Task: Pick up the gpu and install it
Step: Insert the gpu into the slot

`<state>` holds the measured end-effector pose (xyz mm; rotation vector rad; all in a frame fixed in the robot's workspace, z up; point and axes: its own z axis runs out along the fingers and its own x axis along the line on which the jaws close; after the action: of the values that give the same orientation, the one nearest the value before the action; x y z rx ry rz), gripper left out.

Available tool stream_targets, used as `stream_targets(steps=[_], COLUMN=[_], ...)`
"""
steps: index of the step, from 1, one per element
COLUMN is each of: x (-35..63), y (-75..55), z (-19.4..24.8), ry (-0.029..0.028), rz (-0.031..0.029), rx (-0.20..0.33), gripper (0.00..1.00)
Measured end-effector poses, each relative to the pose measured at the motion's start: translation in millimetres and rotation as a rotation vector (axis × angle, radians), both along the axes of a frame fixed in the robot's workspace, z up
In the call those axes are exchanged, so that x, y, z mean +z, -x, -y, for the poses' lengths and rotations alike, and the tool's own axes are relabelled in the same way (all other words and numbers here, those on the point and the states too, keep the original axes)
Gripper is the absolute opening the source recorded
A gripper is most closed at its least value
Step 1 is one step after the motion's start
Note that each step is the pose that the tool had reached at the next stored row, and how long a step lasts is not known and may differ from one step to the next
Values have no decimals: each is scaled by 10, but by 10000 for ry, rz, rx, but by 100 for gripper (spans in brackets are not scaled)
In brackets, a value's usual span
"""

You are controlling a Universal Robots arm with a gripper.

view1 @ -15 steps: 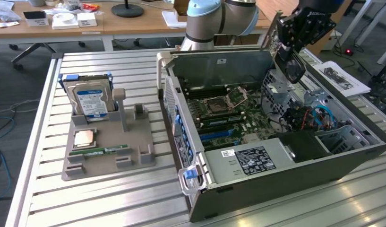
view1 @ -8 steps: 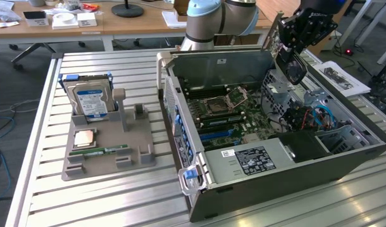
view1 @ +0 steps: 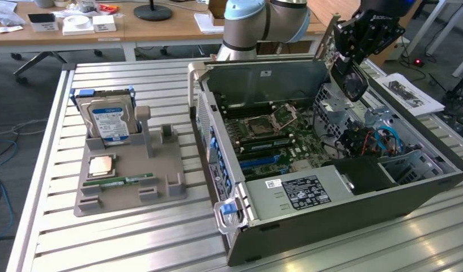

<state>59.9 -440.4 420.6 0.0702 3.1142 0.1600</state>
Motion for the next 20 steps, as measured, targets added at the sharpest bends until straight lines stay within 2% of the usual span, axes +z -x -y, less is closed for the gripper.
stream_targets(steps=[4,7,20], x=[0,-1,-9], y=[0,0,4], z=[0,0,0], ry=[0,0,2], rz=[0,0,-1], rx=[33,270,2222], gripper=[27,27,27])
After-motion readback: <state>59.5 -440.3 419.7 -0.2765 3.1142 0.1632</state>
